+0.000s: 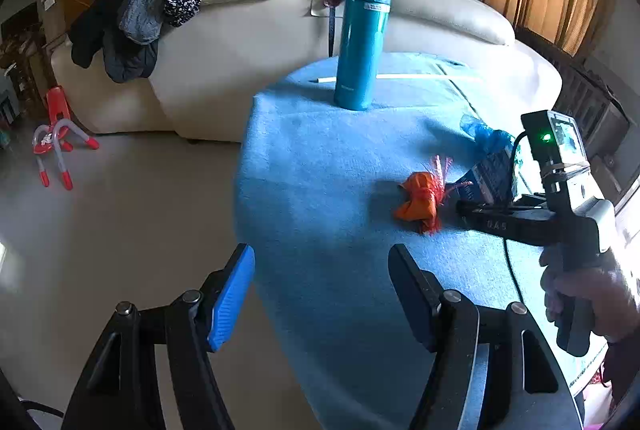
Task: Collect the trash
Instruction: 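Move the right tool to the blue-printed wrapper and grasp it, then grasp the orange mesh-wrapped candy with the left tool while the right tool lifts the blue carton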
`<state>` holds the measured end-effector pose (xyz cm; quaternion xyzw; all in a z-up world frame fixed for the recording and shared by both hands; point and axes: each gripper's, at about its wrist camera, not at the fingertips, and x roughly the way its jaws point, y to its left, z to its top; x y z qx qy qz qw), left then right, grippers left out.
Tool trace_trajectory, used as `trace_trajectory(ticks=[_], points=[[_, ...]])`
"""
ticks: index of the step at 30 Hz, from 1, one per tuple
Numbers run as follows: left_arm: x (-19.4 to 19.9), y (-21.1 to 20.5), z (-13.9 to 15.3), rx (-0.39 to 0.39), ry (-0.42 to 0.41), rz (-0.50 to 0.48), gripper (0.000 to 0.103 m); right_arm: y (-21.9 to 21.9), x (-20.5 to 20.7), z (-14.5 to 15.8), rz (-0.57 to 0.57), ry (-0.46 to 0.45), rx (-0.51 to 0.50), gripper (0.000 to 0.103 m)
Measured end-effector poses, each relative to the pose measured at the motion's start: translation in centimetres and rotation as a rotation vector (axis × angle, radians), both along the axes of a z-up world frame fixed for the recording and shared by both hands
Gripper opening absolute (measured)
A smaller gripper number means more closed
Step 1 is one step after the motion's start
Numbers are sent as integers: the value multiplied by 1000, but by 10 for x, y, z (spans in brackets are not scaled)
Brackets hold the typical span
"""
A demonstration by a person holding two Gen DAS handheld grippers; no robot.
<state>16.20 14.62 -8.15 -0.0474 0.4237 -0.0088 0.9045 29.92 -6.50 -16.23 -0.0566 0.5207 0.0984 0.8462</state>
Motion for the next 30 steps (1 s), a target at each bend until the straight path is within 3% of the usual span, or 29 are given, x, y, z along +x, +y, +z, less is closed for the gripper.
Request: trace_trajectory(ticks=[1, 3, 12, 19, 21, 22, 28, 30], points=[[2, -1, 0, -4, 5, -6, 70, -3, -1, 1, -4, -2, 6, 37], [8, -6, -2, -15, 15, -25, 70, -15, -4, 4, -19, -4, 49, 29], [80, -58, -26, -61, 105, -183, 70, -78, -44, 11, -57, -3, 263, 27], [126, -95, -52, -33, 168, -249, 70, -134, -98, 45, -76, -92, 360, 27], [135, -98, -61, -50, 196, -247, 56, -147, -114, 53, -82, -120, 369, 27], [136, -99, -66, -61, 219, -245, 36, -152, -120, 55, -86, -125, 369, 27], [111, -107, -55, -81, 194, -246, 31, -187, -143, 57, -139, -106, 455, 30], [89, -114, -47, -74, 172, -282, 31, -193, -141, 55, -154, -66, 483, 49]])
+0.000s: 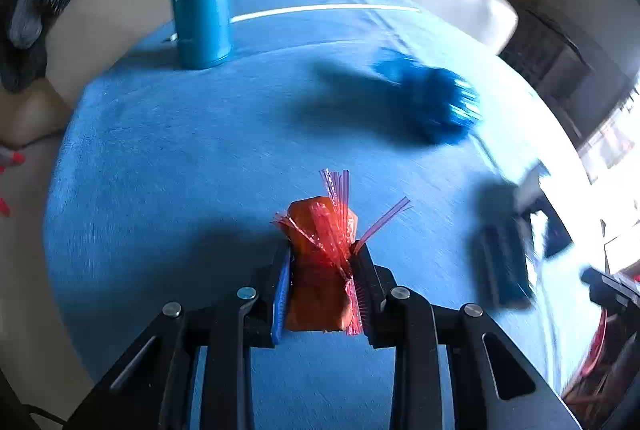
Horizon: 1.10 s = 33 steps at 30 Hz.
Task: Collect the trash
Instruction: 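Grasp the orange mesh-wrapped candy with the left tool while the right tool lifts the blue carton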
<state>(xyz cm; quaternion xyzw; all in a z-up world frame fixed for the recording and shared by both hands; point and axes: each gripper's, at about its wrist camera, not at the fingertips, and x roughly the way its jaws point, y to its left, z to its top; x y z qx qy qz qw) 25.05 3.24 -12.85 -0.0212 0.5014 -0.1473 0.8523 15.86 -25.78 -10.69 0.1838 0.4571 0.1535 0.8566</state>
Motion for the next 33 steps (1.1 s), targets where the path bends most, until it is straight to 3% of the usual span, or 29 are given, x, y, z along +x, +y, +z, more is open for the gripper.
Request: trace_trajectory(ticks=[1, 2, 6, 8, 11, 15, 19, 22, 29, 33], points=[[-9, -3, 3, 1, -7, -15, 31, -4, 2, 0, 4, 28, 18, 77], [-20, -6, 6, -2, -15, -33, 31, -6, 4, -2, 6, 42, 25, 83], [-58, -16, 14, -41, -7, -90, 31, -14, 14, -5, -4, 34, 101, 83], [-76, -18, 15, -53, 1, -104, 31, -7, 27, 2, 62, 5, 116, 83], [-92, -15, 15, -56, 22, -113, 31, 13, 62, 13, 178, -12, 37, 83], [-102, -6, 16, -42, 19, -93, 31, 30, 103, 6, 277, 37, -29, 83], [-102, 4, 16, -44, 26, -67, 31, 45, 132, -22, 356, 153, -101, 83], [-103, 9, 16, -31, 20, -52, 31, 45, 121, -25, 398, 179, -82, 83], [-94, 5, 17, -31, 19, -33, 31, 67, 61, -35, 525, 177, -241, 83], [-98, 2, 26, -31, 0, -36, 31, 76, 41, -24, 486, 85, -293, 83]])
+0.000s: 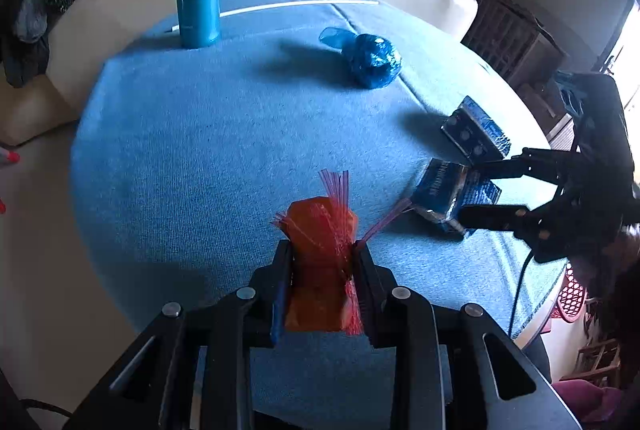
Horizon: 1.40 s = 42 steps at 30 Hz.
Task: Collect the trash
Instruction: 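Grasp the orange mesh-wrapped candy with the left tool while the right tool lifts the blue carton, then hold the orange candy and blue carton raised above the table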
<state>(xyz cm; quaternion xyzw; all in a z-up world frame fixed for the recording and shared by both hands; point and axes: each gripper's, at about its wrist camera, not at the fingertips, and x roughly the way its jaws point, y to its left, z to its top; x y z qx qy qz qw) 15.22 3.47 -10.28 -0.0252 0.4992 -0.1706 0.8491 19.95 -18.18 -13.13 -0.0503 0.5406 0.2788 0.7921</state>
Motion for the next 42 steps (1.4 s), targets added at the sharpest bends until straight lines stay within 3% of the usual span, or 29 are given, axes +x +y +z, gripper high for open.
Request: trace_trajectory(ticks=[8, 12, 15, 19, 27, 33, 42], points=[[-3, -7, 17, 3, -35, -3, 31, 20, -19, -16, -48, -40, -107, 83], [-6, -11, 20, 2, -38, -8, 31, 23, -26, -13, -63, -89, -87, 83], [-10, -16, 24, 0, -47, -19, 31, 19, -31, -15, -98, -107, -71, 64], [-14, -24, 29, 5, -58, -32, 31, 2, -30, -13, -160, -113, -28, 64], [-25, -59, 53, 118, -162, -70, 31, -38, -64, 19, -287, -191, 77, 64], [-31, -85, 76, 190, -246, -67, 31, -94, -102, 50, -409, -267, 146, 64], [-48, -122, 97, 271, -375, -81, 31, -154, -169, 97, -554, -389, 165, 64]])
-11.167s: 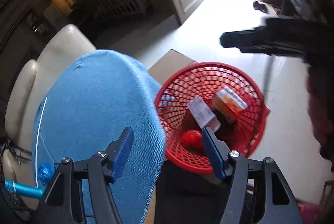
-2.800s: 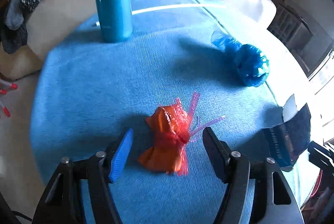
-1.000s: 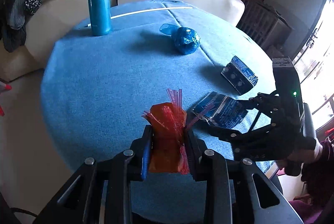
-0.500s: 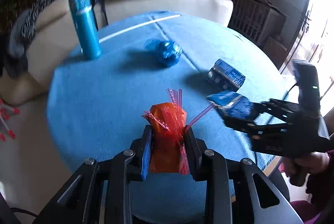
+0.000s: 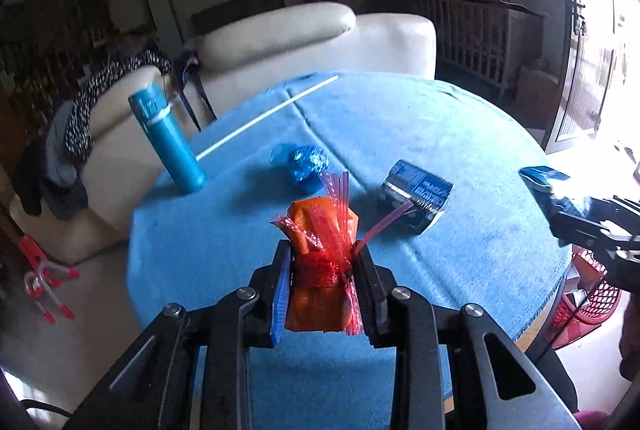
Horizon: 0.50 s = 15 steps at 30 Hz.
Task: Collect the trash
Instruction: 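Hold the orange candy and blue carton raised above the table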
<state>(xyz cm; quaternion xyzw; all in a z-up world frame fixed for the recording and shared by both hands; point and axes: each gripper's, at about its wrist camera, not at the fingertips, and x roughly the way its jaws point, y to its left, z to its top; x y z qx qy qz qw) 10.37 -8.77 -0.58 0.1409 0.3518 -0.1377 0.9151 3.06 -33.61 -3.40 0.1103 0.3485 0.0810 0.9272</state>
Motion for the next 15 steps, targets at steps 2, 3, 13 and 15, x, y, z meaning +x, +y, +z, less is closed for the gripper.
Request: trace_trajectory(ticks=[2, 3, 13, 15], points=[[-2, -5, 4, 1, -13, -6, 31, -4, -11, 5, -15, -13, -3, 64], [-2, -8, 5, 2, -17, -7, 31, -5, -17, 7, -20, -17, -1, 64], [-3, -45, 12, 28, -65, -45, 32, -27, -33, 15, -77, -51, 13, 64], [-1, -52, 11, 33, -63, -54, 32, -30, -34, 15, -85, -53, 14, 64]])
